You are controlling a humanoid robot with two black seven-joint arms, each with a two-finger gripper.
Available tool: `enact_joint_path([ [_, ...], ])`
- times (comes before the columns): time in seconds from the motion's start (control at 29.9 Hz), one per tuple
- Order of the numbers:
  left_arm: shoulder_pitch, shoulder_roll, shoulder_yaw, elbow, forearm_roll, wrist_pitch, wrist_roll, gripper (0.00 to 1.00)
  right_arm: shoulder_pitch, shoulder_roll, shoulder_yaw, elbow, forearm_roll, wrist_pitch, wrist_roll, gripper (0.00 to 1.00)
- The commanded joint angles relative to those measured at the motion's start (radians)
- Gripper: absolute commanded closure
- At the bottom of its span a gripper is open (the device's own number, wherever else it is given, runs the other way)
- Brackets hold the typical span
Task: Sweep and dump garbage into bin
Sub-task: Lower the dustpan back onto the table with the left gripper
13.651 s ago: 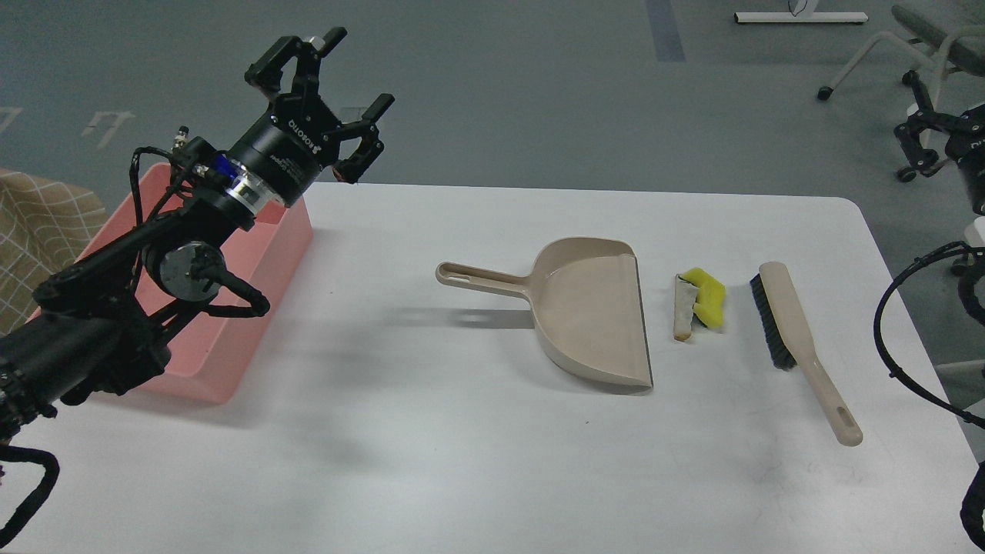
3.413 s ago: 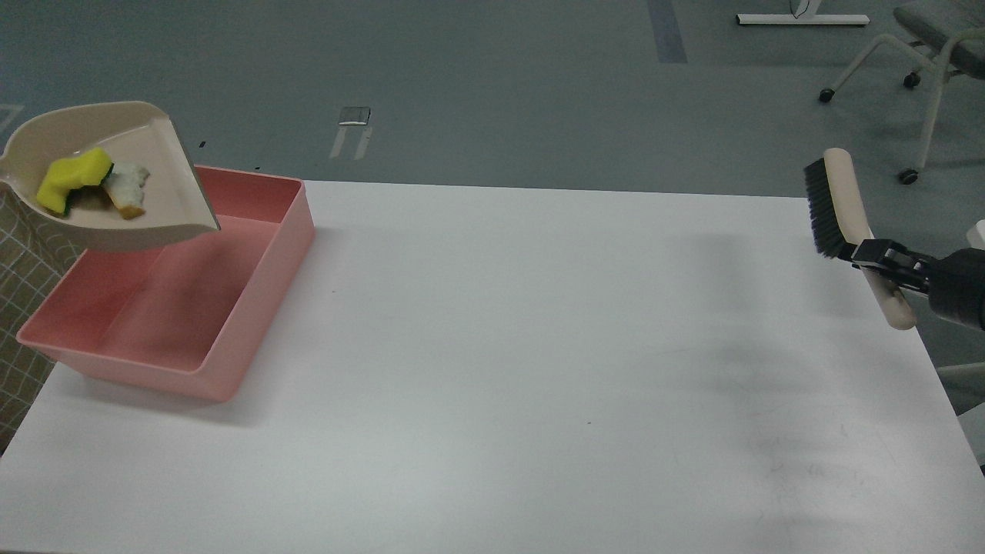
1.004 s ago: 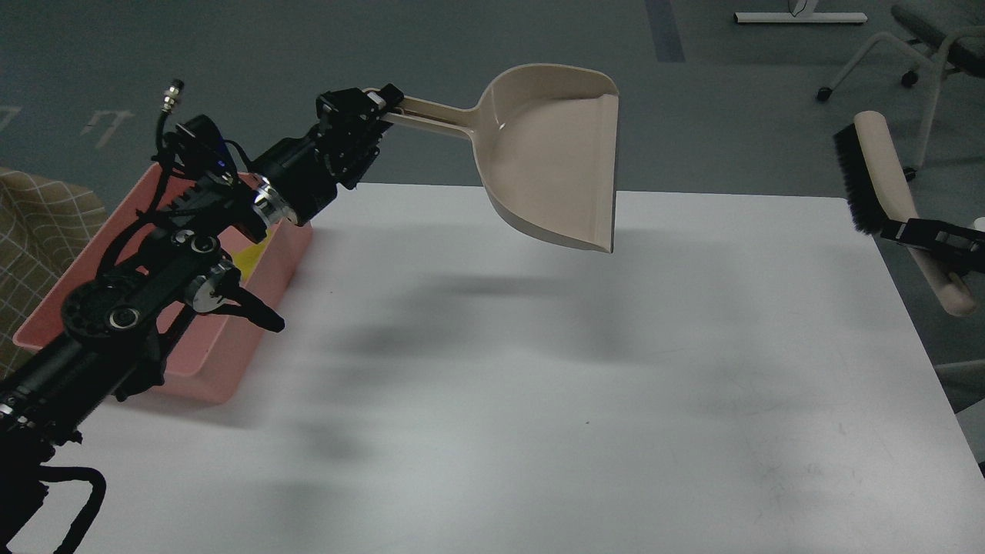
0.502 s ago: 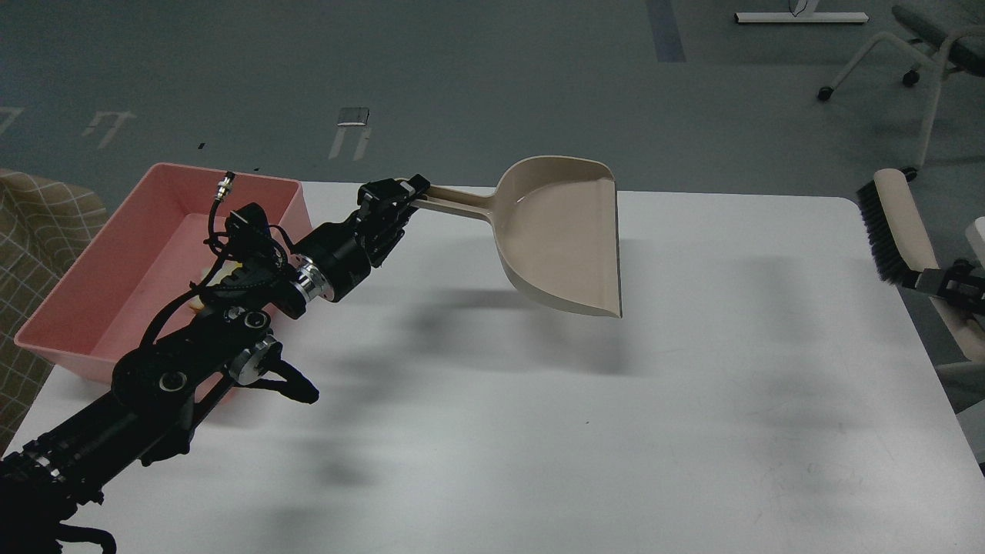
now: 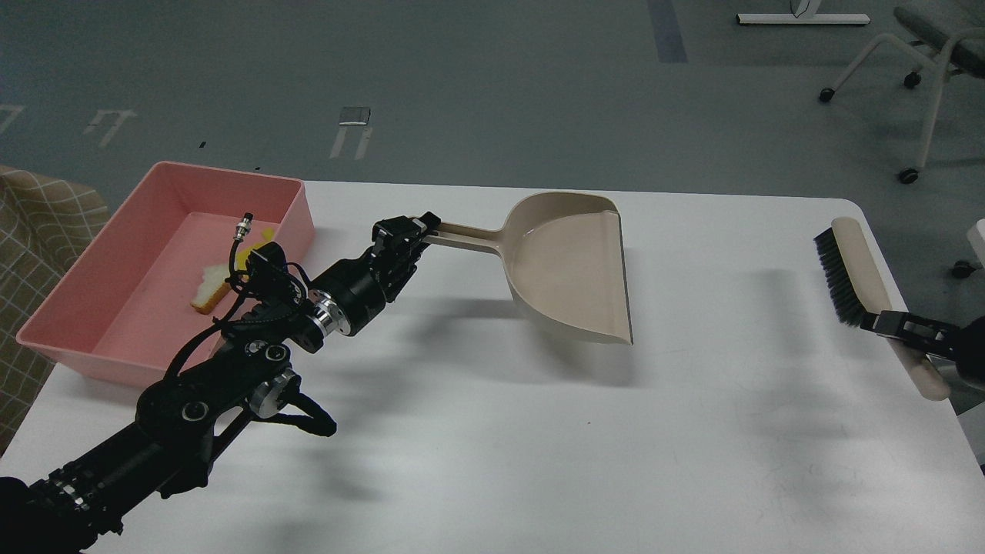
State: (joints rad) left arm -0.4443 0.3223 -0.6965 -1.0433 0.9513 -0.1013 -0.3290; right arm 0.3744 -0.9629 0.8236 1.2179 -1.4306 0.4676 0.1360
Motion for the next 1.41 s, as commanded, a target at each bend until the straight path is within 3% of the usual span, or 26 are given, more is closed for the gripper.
enact_joint_path([
  [0.0, -0.004, -0.002, 0.054, 0.0, 0.001, 0.023, -0.001, 1.0, -0.003, 0.026, -0.011, -0.001, -0.028, 0.002, -0.007, 1.0],
  [0.43, 0.001, -0.037, 0.066, 0.0, 0.001, 0.049, -0.005, 1.0, -0.003, 0.064, -0.041, -0.003, -0.082, -0.013, -0.013, 1.0],
  [0.54, 0.001, -0.034, 0.084, 0.0, 0.001, 0.049, -0.01, 1.0, -0.003, 0.069, -0.04, -0.006, -0.082, -0.044, -0.013, 0.9],
  [0.87, 0.001, -0.017, 0.092, 0.002, 0.001, 0.049, -0.005, 0.97, -0.014, 0.081, -0.043, -0.003, -0.08, -0.044, -0.016, 0.77],
  [0.94, 0.001, -0.014, 0.092, 0.002, 0.0, 0.049, 0.002, 0.82, -0.026, 0.081, -0.043, -0.003, -0.08, -0.044, -0.016, 0.75],
  [1.07, 0.001, -0.011, 0.091, 0.002, -0.002, 0.049, 0.004, 0.69, -0.031, 0.081, -0.044, -0.006, -0.079, -0.043, -0.016, 0.75],
  [1.14, 0.001, -0.011, 0.091, 0.002, -0.005, 0.051, 0.002, 0.58, -0.032, 0.081, -0.044, -0.006, -0.077, -0.043, -0.015, 0.67],
  [1.2, 0.001, -0.011, 0.077, 0.002, -0.008, 0.061, 0.002, 0.31, -0.031, 0.081, -0.043, -0.005, -0.076, -0.043, -0.015, 0.63],
  [1.34, 0.001, -0.011, 0.077, 0.002, -0.008, 0.083, 0.002, 0.24, -0.028, 0.082, -0.04, -0.001, -0.068, -0.043, -0.013, 0.52],
  [1.37, 0.001, -0.011, 0.077, 0.002, -0.008, 0.087, 0.002, 0.22, -0.028, 0.082, -0.04, -0.001, -0.065, -0.043, -0.012, 0.45],
])
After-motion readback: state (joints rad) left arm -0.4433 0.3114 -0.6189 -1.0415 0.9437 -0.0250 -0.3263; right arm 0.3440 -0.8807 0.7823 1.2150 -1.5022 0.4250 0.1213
